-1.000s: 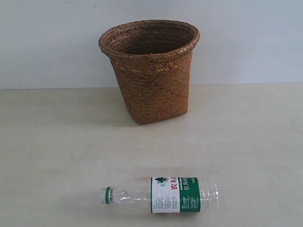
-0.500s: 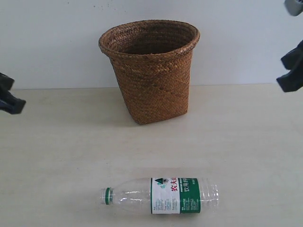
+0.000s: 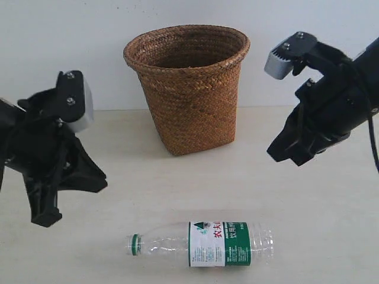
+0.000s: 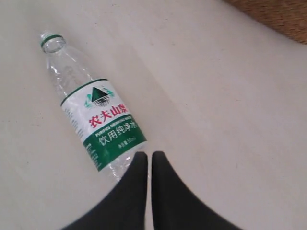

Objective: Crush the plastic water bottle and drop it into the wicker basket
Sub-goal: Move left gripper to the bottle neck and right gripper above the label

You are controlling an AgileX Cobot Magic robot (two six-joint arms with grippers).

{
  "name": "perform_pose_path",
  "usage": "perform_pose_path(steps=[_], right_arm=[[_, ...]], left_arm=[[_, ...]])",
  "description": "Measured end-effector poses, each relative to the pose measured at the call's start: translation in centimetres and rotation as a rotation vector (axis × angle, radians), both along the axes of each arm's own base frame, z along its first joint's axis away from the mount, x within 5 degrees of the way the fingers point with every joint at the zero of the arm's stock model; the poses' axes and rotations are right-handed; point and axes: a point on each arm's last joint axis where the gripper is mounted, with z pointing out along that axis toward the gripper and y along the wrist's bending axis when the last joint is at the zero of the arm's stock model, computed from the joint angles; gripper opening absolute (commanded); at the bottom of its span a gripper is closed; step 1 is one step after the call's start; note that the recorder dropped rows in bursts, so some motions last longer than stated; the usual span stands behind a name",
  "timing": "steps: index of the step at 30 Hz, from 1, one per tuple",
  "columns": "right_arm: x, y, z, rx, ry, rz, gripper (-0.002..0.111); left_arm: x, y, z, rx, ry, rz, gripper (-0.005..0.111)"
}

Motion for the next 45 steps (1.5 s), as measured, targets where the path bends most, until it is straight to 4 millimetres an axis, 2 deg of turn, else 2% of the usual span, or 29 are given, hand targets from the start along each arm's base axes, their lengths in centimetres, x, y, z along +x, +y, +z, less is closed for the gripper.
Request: perform_pose_path(steps=[1,2,4,11,16,30,36,42,45], right_arm=[[0.5,0.4,-0.9,0.015,0.04,0.007,0.0],[0.7,0.5,-1.4,0.017,0.057,0.009,0.0],[1.2,0.7,-2.5,0.012,0.094,0.013,0.0],[1.9,1.2,-3.9,0.02,0.147,0.009,0.0],[1.0,3.1,-4.0,0.015,0.151,0.073,0.0],[1.0,3.3,-4.0,0.02,0.139,0.067,0.0],[1.0,3.3,-4.0,0.021,0.141,0.065,0.0],[1.0,3.3,-4.0,0.021,0.139,0.063,0.0],[1.1,3.3,-4.0,0.022,0.132,0.059,0.0]], left_arm=[[0.3,-0.6,-1.2,-0.003,0.028,-0.06,0.033],[0.4,-1.0,-1.8,0.003,0.041,-0.099,0.055],[0.6,-2.0,-3.7,0.027,0.064,-0.199,0.075],[1.0,-3.5,-8.0,0.082,0.136,-0.313,0.074],[1.3,-4.4,-9.6,0.106,0.128,-0.305,0.074],[2.1,-4.5,-10.3,0.12,0.069,-0.293,0.072],[2.2,-4.6,-12.1,0.137,0.113,-0.304,0.071],[2.3,-4.8,-13.1,0.121,0.117,-0.319,0.07],[2.3,-5.0,-13.2,0.109,0.112,-0.331,0.063]])
